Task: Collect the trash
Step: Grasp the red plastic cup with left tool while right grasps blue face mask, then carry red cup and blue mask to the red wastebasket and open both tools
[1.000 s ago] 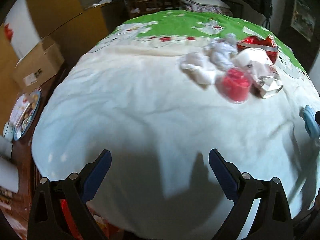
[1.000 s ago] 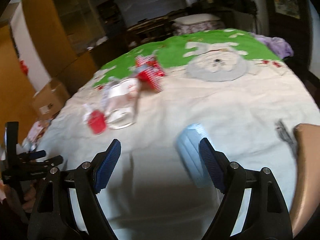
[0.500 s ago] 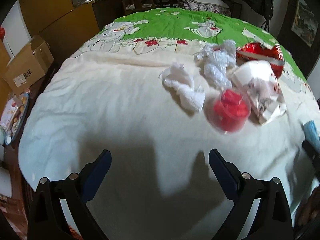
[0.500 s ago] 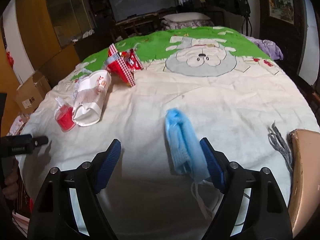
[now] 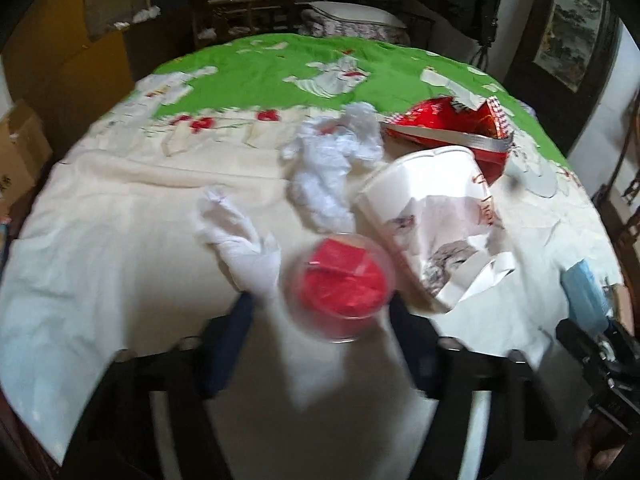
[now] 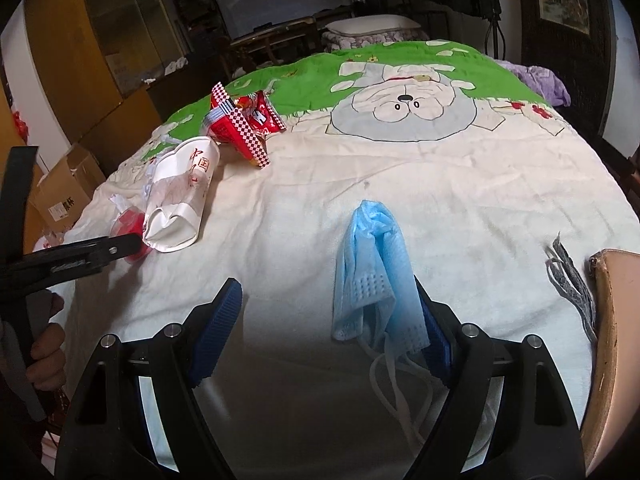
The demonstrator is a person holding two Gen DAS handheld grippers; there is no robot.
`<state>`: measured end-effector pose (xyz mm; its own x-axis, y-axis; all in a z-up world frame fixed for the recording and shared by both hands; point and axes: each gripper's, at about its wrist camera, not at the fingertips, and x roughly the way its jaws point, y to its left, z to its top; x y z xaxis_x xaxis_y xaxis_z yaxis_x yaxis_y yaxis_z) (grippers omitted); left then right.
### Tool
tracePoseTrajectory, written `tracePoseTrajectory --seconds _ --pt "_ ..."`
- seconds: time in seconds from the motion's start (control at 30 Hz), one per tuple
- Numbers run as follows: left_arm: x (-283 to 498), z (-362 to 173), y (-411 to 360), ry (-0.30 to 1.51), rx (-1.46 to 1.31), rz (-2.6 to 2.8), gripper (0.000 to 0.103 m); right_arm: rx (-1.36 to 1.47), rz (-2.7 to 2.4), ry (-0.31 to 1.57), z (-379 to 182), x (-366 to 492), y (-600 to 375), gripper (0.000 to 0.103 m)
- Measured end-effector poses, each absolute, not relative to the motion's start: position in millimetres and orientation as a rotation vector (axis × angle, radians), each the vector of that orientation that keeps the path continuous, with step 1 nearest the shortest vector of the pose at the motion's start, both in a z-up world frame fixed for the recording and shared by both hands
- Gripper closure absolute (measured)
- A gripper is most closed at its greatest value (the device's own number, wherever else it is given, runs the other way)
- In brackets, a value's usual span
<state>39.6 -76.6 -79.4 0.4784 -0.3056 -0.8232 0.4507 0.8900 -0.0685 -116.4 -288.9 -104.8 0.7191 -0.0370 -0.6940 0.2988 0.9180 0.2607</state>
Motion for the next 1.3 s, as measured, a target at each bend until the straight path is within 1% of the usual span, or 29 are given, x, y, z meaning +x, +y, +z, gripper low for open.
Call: tracePoseTrajectory --seconds 0.1,0.2,0.23,0.27,0.3,0.37,0.47,0.5,0.7,0.77,0.8,0.87,0.9,0.97,1.03,1.2,1.3 --pt "37 -79 -83 0.938 0.19 -0.463 0.05 0.379 -0.188 0.751 -105 -115 -290 0.023" --pt "36 -82 -87 0.924 0.224 -0.462 0.049 0.378 -0.188 0.752 -105 -115 -290 0.023" --pt "38 -85 -88 0.933 0.227 -0.458 0.047 0.378 -0.188 0.752 -105 -115 -290 0.023" --pt "39 -87 -87 0.939 0.223 -0.453 0.041 0.378 -0.189 0.751 -105 -115 -290 0.023" --pt "41 -88 -86 0.944 0.211 -0.447 0.039 0.379 -0.188 0.751 -105 -115 -290 0.023" --pt "44 -88 -83 0.945 0.184 -0.451 0.04 0.379 -0.188 0.751 -105 -115 -290 0.023" --pt "41 -84 -77 0.922 0.159 -0.456 0.045 0.385 -0.19 0.746 -105 -116 -291 0.025" --pt "39 -82 -75 0.913 0.161 -0.455 0.045 0.39 -0.19 0.742 -105 -116 -292 0.026" --pt "17 -68 -57 0.889 0.154 -0.463 0.045 0.399 -0.197 0.734 -105 -117 -294 0.038" --pt "10 -62 -49 0.887 0.137 -0.456 0.045 0.392 -0.197 0.733 -105 -118 -293 0.047" --pt "7 -60 -45 0.885 0.13 -0.455 0.045 0.388 -0.195 0.732 -105 -118 -292 0.049" --pt "1 -54 -39 0.876 0.121 -0.452 0.045 0.384 -0.189 0.731 -104 -118 -291 0.059" --pt "-3 -50 -35 0.866 0.121 -0.446 0.045 0.386 -0.184 0.729 -104 -118 -292 0.061" --pt "-9 -45 -30 0.853 0.12 -0.436 0.045 0.398 -0.176 0.721 -103 -120 -293 0.07" --pt "-14 -39 -23 0.847 0.112 -0.426 0.045 0.41 -0.167 0.71 -102 -124 -294 0.074" --pt "-25 -28 -2 0.831 0.088 -0.397 0.045 0.483 -0.124 0.698 -95 -132 -291 0.076" --pt "-31 -22 19 0.825 0.061 -0.371 0.045 0.456 -0.092 0.678 -81 -134 -277 0.076"
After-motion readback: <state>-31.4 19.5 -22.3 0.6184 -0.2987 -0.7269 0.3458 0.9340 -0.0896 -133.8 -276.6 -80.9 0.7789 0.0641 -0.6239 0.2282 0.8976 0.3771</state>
